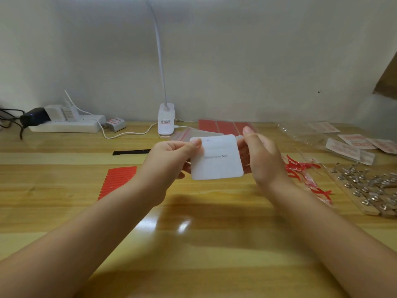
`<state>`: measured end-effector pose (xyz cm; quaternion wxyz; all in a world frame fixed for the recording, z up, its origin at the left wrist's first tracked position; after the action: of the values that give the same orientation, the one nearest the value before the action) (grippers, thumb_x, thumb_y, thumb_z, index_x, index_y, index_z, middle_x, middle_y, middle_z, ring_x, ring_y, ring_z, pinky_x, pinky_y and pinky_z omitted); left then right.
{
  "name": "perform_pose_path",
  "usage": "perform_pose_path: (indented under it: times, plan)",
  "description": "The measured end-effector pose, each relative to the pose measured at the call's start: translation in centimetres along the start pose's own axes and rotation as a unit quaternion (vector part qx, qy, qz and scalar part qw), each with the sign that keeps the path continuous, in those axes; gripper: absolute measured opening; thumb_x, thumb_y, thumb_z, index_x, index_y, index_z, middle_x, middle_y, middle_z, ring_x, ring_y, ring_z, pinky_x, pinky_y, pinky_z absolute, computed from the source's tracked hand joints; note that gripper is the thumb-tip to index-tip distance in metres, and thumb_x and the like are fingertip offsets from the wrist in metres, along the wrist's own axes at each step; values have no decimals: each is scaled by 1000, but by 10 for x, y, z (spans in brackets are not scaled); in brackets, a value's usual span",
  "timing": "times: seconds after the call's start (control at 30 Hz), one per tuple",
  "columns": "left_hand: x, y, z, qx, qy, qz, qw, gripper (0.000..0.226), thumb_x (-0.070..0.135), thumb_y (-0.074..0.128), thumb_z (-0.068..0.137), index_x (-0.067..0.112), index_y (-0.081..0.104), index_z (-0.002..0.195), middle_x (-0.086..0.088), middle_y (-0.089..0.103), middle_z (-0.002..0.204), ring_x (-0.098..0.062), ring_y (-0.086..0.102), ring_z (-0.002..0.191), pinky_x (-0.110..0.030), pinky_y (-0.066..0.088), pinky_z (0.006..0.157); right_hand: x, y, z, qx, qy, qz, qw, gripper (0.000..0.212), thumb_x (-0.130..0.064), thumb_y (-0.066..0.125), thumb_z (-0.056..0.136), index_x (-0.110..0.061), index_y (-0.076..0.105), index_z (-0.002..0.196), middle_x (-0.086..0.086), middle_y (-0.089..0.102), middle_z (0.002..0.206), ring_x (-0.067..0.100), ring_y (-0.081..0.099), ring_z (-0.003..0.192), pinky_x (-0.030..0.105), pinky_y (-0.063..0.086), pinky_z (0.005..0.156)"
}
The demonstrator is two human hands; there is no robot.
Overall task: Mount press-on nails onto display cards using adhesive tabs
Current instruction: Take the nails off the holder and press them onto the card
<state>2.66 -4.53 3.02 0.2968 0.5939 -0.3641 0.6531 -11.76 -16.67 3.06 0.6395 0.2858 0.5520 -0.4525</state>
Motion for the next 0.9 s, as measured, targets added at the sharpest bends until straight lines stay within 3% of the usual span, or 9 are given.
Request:
perform_pose_path:
  times: [0.1,0.17,0.23,0.3,0.4,0.5,0.57,0.8,0.9]
  plan:
    - [-4,3,0,-11,-27,-6,1000,26,28,61,93,16,73,73,-5,73,77,-21,65,71,-38,50,74,14,-5,5,17,-20,-40,999,47,-37,37,103,-8,61,74,-1,59,49,11,53,48,24,42,46]
    - [-8,10,0,-31,-31,33,998,18,21,66,89,17,73,73,-2,69,71,-17,60,65,-28,47,64,22,-8,8,33,-32,-87,995,48,-38,37,102,-12,60,69,-2,58,46,10,53,46,28,42,52]
    - [-13,15,-1,-40,-31,127,991,2,24,70,85,24,69,87,4,67,77,-6,61,62,-16,45,52,29,-9,9,31,-37,-127,991,46,-41,38,100,-15,62,70,-3,58,47,12,54,48,34,47,58]
    - [-21,17,-2,-40,-11,247,968,10,32,68,85,30,62,92,5,63,85,-7,63,73,-21,50,56,30,-7,7,20,-48,-172,984,44,-43,41,95,-15,63,70,3,60,51,20,56,51,41,51,59]
    - [-18,19,-10,-20,75,444,893,14,41,59,88,30,56,96,12,59,86,-8,58,81,-28,48,68,30,1,4,-1,-65,-227,972,41,-43,47,87,-11,64,69,8,61,56,31,57,57,44,51,59]
    - [-12,24,-18,25,179,587,789,23,48,49,87,29,52,99,9,63,87,-17,59,86,-29,36,68,32,5,3,-19,-81,-271,959,33,-32,58,87,-23,58,55,-11,53,48,10,46,49,32,41,53]
    - [-11,25,-18,46,204,608,766,26,50,46,86,26,51,97,8,64,84,-19,60,82,-30,35,69,33,8,2,-33,-95,-305,947,30,-29,60,86,-28,58,56,-16,51,47,7,45,50,27,37,51]
    - [-28,12,2,70,179,491,850,25,39,48,94,27,52,116,11,61,110,-16,53,106,-32,37,91,30,18,0,-42,-139,-364,920,14,-32,63,89,-25,75,87,-18,49,54,-2,47,55,17,28,50]
    - [-35,13,7,43,170,444,879,17,33,53,95,26,51,110,11,61,106,-13,54,105,-33,39,95,30,25,2,-51,-139,-379,913,20,-37,59,92,-25,76,95,-14,66,71,4,56,68,23,40,56]
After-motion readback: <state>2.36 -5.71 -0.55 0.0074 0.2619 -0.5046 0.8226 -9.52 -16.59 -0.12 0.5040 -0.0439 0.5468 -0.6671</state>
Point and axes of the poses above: each hand's wrist, its own z-axis towards the middle knuckle, its own y-axis out of the palm, x = y × z, the point moved 6 cm from there along z, towards the middle knuckle
